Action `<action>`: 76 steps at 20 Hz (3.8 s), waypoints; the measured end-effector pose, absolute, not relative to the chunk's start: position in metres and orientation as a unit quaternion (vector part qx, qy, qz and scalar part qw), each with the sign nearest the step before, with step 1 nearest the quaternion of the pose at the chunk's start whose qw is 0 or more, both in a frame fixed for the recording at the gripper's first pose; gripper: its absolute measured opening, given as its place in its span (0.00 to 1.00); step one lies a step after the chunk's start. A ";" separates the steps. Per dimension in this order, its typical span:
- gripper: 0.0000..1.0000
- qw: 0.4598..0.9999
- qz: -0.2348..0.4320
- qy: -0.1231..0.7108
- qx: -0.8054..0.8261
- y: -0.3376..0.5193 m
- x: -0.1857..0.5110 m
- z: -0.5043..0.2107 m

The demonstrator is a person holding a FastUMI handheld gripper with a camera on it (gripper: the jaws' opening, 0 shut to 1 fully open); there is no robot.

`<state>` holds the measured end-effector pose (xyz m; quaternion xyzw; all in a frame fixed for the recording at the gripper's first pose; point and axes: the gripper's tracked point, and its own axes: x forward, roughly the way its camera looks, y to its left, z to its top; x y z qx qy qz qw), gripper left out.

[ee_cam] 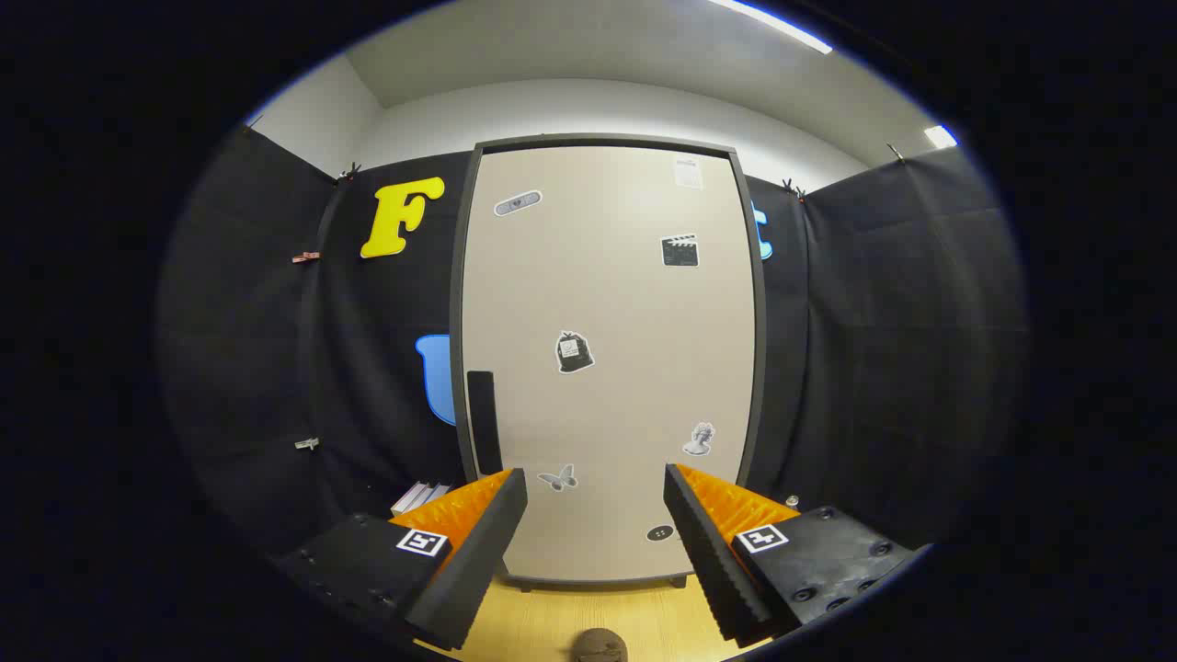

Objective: Open the shoe cabinet door, grab the shoes and put them into the shoe cabinet, then close the shoe cabinet door.

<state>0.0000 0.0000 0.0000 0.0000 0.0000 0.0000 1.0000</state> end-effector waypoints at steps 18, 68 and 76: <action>0.98 1.000 0.004 -0.009 0.004 0.008 0.007 0.006; 0.31 0.998 0.067 0.021 0.004 0.117 0.119 -0.047; 0.31 0.994 0.101 0.033 0.014 0.085 0.051 -0.045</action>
